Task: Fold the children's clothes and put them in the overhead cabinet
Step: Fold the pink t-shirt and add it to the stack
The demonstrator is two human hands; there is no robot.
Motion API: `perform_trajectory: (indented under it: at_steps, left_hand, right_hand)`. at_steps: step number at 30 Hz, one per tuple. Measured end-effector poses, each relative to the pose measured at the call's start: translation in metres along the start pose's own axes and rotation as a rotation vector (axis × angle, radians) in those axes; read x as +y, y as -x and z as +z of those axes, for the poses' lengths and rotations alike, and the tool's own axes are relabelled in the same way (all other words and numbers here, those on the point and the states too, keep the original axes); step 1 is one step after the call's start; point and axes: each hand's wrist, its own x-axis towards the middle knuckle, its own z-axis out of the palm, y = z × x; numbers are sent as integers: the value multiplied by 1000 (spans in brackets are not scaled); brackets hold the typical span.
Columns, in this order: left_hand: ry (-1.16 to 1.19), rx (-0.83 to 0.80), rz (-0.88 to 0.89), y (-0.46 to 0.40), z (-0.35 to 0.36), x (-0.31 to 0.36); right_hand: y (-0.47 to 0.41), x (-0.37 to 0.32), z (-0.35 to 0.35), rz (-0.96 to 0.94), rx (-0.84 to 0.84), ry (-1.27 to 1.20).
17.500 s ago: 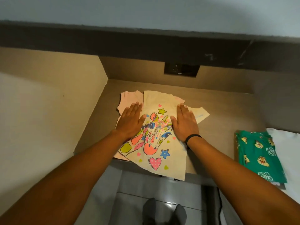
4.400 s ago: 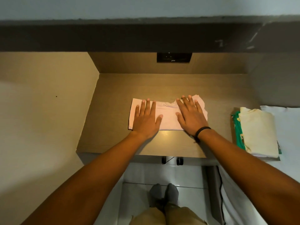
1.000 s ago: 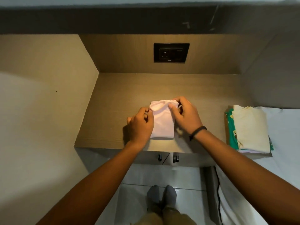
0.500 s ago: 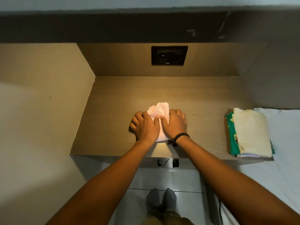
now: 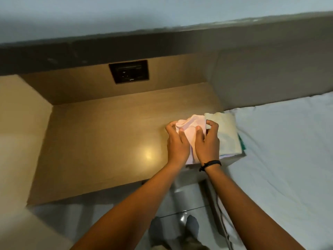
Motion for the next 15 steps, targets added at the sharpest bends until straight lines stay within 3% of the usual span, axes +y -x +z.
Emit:
perform_trajectory:
  at_steps: [5, 10, 13, 15]
  left_hand:
    - [-23, -133, 40, -4, 92, 34]
    - [-363, -120, 35, -23, 124, 21]
    - [-478, -101, 118, -23, 121, 16]
    - [-663, -49, 279, -22, 115, 11]
  right_hand:
    - [-64, 26, -82, -20, 1, 175]
    - [-103, 68, -85, -1, -139, 313]
    - [-105, 73, -85, -31, -147, 347]
    - [-105, 71, -93, -152, -90, 472]
